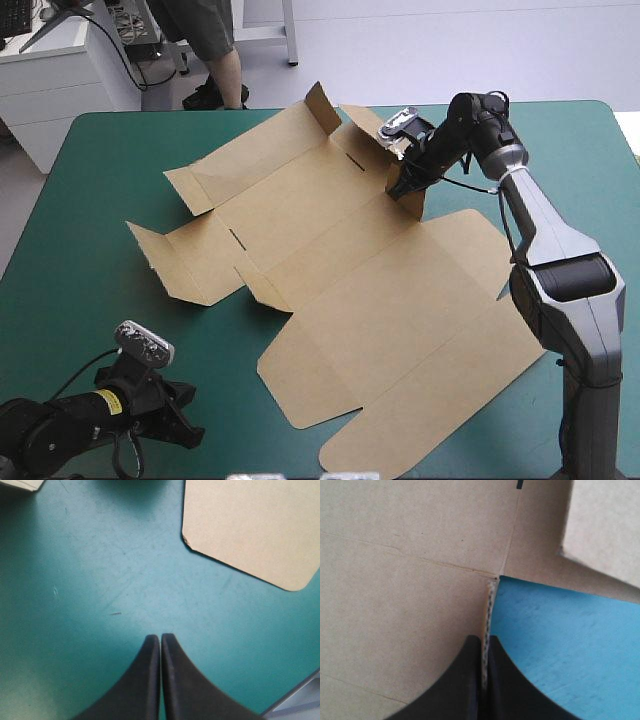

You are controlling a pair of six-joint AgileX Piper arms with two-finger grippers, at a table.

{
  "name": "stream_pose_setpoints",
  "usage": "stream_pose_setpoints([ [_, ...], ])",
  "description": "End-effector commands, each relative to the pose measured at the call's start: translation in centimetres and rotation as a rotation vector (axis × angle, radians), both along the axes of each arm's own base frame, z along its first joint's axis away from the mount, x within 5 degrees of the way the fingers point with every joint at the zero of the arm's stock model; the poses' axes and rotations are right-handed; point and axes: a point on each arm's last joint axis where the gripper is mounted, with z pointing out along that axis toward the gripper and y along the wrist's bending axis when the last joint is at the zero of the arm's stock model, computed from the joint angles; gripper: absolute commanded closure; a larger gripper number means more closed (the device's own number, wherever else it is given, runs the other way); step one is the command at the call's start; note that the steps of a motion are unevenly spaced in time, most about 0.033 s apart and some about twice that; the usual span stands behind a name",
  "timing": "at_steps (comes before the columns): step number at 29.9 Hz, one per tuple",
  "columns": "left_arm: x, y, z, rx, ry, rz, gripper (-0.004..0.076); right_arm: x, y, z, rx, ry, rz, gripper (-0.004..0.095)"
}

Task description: Fold the box

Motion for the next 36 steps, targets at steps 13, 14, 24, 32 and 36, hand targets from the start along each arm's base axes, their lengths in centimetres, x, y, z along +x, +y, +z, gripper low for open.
stream_pose_setpoints([
  [13,0.7,0.0,2.9,-0.030,-0.131,0.017,0.0732,-3.4,5.6,7.2,-0.227,-0.372,0.478,0.0927],
  [14,0.8,0.0,3.2,-0.031,-0.140,0.017,0.0732,-3.4,5.7,7.2,-0.232,-0.382,0.499,0.0927],
  [24,0.9,-0.1,4.4,-0.045,-0.188,0.021,0.0732,-3.8,6.9,7.6,-0.206,-0.513,0.761,0.0927],
  [32,1.0,0.0,4.4,-0.036,-0.191,0.021,0.0732,-4.6,8.5,7.9,-0.128,-0.576,0.888,0.0927],
  [36,1.0,0.0,4.4,-0.036,-0.191,0.021,0.0732,-4.9,9.4,7.7,-0.141,-0.600,0.954,0.0927],
])
